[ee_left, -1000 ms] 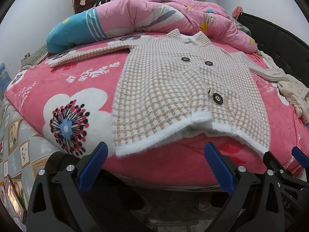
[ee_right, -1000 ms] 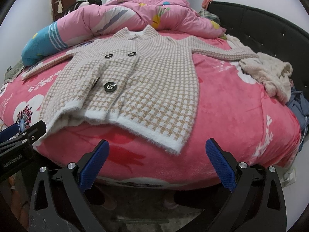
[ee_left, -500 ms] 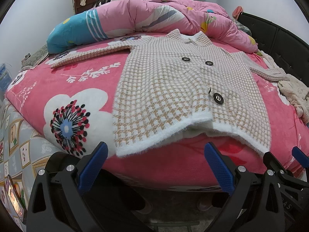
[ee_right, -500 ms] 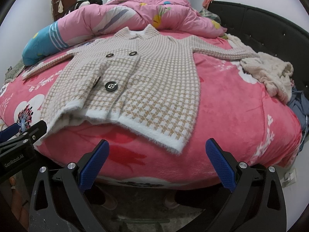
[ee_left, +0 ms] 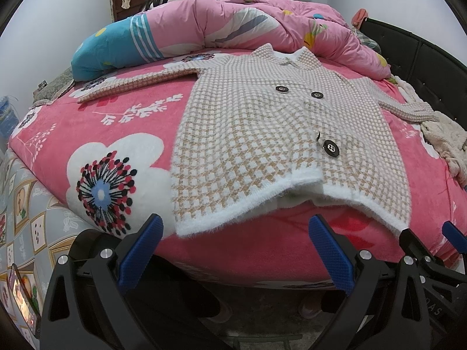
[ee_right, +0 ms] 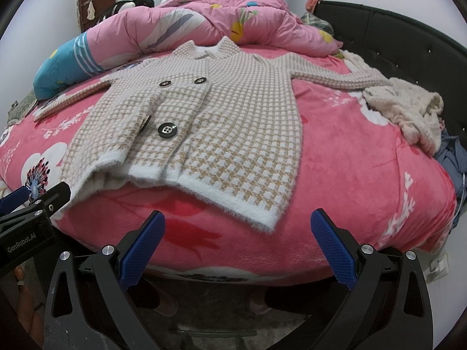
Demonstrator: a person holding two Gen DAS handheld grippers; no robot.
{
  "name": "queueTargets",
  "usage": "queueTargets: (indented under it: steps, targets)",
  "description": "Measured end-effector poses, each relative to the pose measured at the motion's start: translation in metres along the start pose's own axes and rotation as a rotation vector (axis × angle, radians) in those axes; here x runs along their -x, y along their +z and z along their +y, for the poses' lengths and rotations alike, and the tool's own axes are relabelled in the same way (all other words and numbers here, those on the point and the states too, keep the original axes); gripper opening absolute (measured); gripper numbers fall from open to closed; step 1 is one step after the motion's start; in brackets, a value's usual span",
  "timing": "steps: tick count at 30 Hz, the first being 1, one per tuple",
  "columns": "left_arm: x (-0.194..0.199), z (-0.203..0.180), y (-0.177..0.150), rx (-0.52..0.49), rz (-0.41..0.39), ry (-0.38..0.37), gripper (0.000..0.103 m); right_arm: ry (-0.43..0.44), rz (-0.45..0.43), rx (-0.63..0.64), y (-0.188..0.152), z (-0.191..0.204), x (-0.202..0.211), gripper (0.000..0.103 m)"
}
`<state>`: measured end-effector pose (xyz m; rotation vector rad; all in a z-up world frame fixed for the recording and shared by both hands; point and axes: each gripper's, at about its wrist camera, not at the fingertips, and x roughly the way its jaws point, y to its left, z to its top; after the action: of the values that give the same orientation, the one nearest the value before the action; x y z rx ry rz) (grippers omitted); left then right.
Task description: Fold large clothes
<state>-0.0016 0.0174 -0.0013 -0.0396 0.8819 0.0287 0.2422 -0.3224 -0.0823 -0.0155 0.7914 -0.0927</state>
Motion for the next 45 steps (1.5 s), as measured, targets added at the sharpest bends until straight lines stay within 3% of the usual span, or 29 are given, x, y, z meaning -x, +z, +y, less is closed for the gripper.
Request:
queueTargets:
  steps: [21,27,31,35,41,45]
  targets:
    - [-0.010,-0.005,0.007,-0.010,0.012,0.033,0.098,0.011,0.013,-0.013,0.003,-0.003,-0.010,0.096]
    - [-0.020,-0.005,0.012,-0.013,0.017,0.047,0.098,0.006,0.022,-0.012,0.014,-0.013,-0.021,0.096]
    - [-0.030,0.015,0.024,0.024,-0.002,0.075,0.098,-0.022,0.004,-0.038,0.025,-0.034,-0.029,0.096]
    - [-0.051,0.041,0.050,0.074,-0.028,0.110,0.098,-0.009,0.031,-0.070,0.041,-0.059,-0.051,0.096]
    - [-0.116,0.061,0.086,0.071,0.039,0.152,0.098,0.028,0.120,-0.083,0.062,-0.075,-0.099,0.096]
    - [-0.152,0.067,0.088,0.064,0.125,0.151,0.098,0.058,0.209,-0.096,0.066,-0.076,-0.135,0.096]
